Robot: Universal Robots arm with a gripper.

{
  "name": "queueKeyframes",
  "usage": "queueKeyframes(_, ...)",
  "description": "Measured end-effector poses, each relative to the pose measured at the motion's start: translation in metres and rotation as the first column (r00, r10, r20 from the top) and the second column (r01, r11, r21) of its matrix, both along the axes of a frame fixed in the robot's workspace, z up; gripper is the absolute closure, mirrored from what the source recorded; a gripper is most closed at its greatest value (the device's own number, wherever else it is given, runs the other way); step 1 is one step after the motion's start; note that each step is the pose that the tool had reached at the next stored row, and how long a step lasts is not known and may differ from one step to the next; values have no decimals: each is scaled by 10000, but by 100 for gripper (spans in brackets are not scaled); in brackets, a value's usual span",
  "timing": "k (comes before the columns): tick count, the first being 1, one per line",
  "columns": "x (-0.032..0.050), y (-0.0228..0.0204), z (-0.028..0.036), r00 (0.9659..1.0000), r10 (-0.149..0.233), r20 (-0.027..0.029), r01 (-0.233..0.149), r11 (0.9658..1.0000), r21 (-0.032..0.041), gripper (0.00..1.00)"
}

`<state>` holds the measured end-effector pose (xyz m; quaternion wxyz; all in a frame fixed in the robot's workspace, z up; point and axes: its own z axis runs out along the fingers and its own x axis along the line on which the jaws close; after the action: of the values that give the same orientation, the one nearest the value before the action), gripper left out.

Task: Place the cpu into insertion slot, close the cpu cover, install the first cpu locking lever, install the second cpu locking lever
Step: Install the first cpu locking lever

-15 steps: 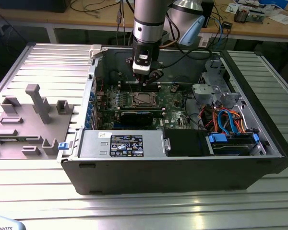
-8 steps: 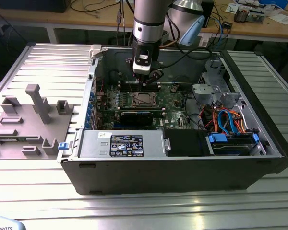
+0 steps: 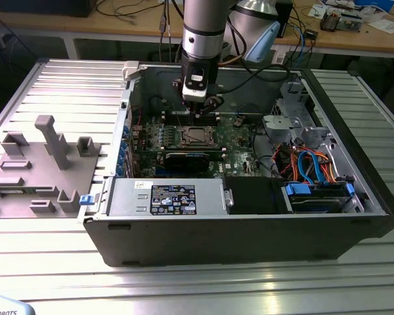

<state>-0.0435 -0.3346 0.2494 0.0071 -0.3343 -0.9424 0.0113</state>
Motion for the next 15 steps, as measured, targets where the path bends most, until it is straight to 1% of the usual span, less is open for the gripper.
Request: queueKeyframes(15,0,0,0,9999,163,0,-163,9999,0,89)
